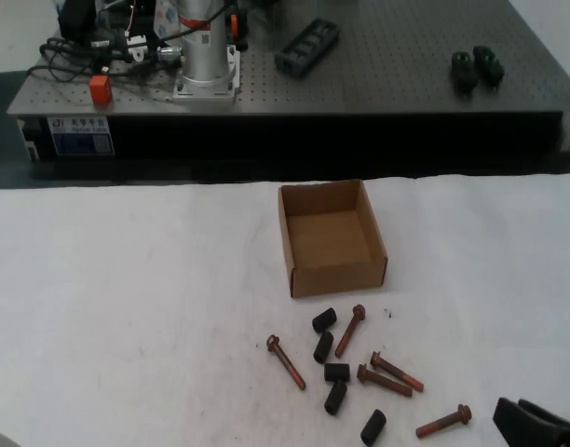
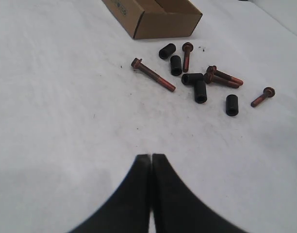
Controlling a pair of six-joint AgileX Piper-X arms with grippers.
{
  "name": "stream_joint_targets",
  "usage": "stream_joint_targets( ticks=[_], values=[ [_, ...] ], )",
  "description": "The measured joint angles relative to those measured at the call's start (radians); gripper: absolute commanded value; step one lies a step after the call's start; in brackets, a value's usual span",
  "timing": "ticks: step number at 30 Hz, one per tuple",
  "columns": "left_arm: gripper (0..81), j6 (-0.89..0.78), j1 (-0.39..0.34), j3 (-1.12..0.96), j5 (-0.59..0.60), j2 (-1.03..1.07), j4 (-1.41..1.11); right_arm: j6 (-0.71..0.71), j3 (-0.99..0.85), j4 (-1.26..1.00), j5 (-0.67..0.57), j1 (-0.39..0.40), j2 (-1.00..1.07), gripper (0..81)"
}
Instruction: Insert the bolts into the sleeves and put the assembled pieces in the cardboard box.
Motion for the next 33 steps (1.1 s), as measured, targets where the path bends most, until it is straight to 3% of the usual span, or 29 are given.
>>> stream_joint_targets(
  ticks=[3,6,8,11,18,21,26,33],
  values=[
    [14.5,0.000,0.000,0.000,0.026,0.000,-0.117,0.028,0.000,-0.113,-0.082,0.000,0.005,24.2],
    [36.2,-0.002,0.000,0.000,0.029,0.000,-0.186,0.044,-0.027,-0.218,-0.129,0.000,0.053,25.7],
    [41.5,-0.008,0.000,0.000,0.028,0.000,-0.226,0.032,-0.070,-0.236,-0.156,0.000,0.122,26.7],
    [38.4,-0.013,0.000,0.000,0.026,0.000,-0.235,-0.023,-0.166,-0.225,-0.216,0.000,0.307,26.7],
    [33.6,-0.013,0.000,0.000,0.027,0.000,-0.236,-0.322,-0.510,0.001,-0.245,0.000,0.815,26.7],
    [33.6,-0.013,0.000,0.000,0.027,0.000,-0.237,-0.427,-0.623,0.108,-0.213,0.000,1.052,26.7],
    [33.6,-0.013,0.000,0.000,0.027,0.000,-0.237,-0.697,-0.961,0.365,-0.040,0.000,1.371,26.7],
    [33.6,-0.013,0.000,0.000,0.027,0.000,-0.237,-0.792,-1.079,0.437,-0.018,0.000,1.604,26.7]
  ],
)
